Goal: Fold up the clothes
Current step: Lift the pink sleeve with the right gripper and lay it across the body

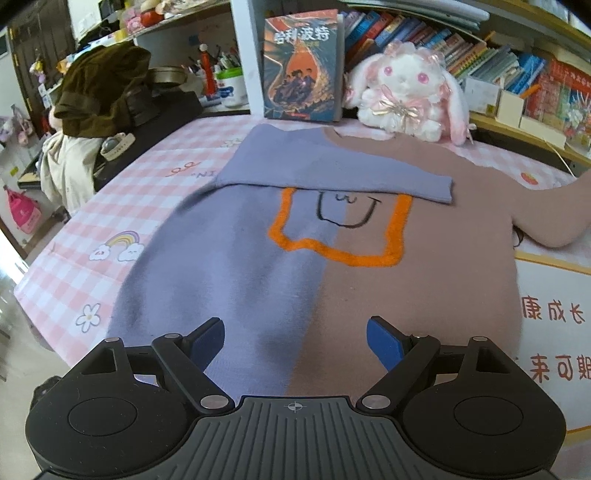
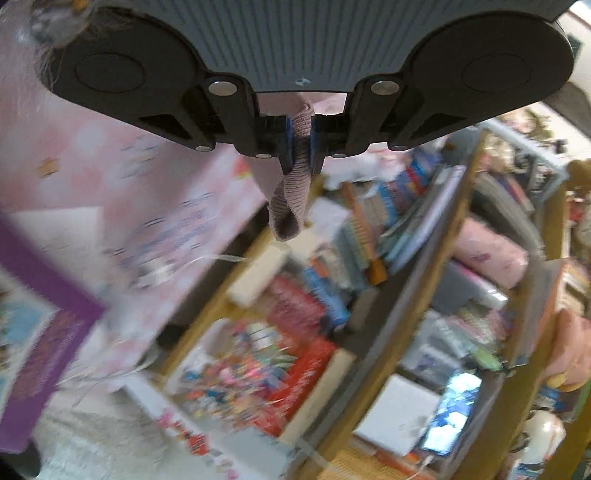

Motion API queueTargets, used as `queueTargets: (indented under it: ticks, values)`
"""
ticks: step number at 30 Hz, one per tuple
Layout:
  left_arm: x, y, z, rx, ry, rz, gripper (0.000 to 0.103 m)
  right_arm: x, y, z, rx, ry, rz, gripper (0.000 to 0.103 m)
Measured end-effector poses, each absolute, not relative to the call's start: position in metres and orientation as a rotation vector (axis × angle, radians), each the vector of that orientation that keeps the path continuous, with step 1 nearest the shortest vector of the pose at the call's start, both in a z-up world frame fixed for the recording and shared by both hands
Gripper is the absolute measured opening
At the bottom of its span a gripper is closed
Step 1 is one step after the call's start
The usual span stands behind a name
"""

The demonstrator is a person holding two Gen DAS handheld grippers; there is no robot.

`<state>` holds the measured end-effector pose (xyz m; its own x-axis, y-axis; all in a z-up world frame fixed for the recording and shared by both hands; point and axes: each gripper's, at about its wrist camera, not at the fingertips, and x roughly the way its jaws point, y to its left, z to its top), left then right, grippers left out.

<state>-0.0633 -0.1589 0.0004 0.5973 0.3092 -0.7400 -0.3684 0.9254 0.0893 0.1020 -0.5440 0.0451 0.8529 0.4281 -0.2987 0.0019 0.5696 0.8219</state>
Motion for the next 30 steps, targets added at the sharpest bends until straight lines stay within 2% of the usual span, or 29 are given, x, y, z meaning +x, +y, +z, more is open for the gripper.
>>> queueTargets:
  ticks: [6, 18, 30]
  values:
    - [-0.074, -0.134, -0.002, -0.098, 0.812, 0.382, 0.087, 0.116, -0.502, 0.067, 0.958, 0.519, 0.392, 0.008]
    - [-0.08, -0.044, 0.019, -0.031, 0.646, 0.244, 0.087, 0.136, -0.333, 0.097, 0.85, 0.551, 0.535, 0.008]
    - [-0.085, 0.049, 0.024, -0.015, 0.612, 0.223, 0.087, 0.165, -0.163, 0.075, 0.669, 0.636, 0.517, 0.008]
